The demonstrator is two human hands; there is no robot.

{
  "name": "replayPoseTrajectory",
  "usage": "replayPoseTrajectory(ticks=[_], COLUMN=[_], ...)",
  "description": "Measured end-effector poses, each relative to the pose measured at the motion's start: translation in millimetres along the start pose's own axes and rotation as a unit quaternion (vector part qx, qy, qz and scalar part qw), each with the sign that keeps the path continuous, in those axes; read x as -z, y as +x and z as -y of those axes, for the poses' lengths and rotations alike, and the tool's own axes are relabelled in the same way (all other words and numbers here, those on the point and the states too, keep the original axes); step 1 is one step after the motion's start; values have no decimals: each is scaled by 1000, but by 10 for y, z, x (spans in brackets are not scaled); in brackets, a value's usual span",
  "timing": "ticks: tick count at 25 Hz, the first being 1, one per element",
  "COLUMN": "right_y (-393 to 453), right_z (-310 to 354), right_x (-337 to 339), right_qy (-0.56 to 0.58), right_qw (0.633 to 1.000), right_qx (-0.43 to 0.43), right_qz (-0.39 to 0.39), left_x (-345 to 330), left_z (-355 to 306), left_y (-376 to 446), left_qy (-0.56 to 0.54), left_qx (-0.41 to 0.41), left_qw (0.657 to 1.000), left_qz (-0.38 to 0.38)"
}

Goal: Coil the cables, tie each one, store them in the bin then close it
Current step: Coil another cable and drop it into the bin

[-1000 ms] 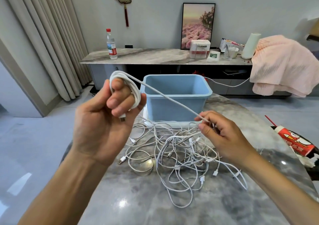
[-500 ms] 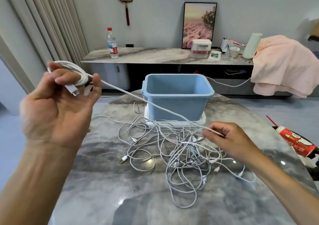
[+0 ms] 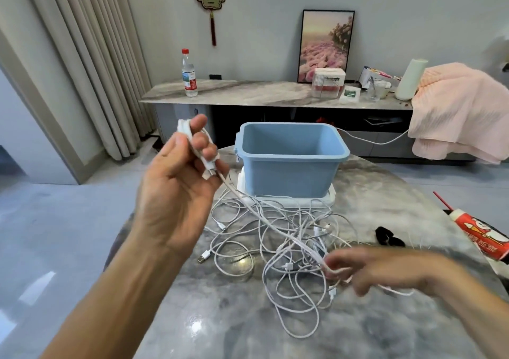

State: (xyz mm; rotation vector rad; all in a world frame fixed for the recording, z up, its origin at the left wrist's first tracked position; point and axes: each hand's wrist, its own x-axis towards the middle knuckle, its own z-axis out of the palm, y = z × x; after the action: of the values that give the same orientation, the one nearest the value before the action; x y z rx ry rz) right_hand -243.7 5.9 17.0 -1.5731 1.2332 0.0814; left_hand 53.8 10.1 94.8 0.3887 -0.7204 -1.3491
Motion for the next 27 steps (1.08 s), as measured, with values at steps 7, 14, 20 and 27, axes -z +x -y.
replayPoseTrajectory(ticks=[7,14,20,27], right_y=[-182,-228,161,-215], right_z=[695,691,704,923], right_x=[-261,-263,-643,-893], right_qy=[301,299,235,-199], right_qw=[879,922,920,909], right_qx=[335,213,238,268], right_qz=[-156,-119,-205,-251], left_x=[-299,-328,-276,41], left_z=[555,685,514,476], left_y=[-245,-293,-191,-61], left_qy=[84,99,-23,444], left_qx=[80,98,92,-90], left_qw=[993,990,991,891], left_qz=[21,-16,-97,11])
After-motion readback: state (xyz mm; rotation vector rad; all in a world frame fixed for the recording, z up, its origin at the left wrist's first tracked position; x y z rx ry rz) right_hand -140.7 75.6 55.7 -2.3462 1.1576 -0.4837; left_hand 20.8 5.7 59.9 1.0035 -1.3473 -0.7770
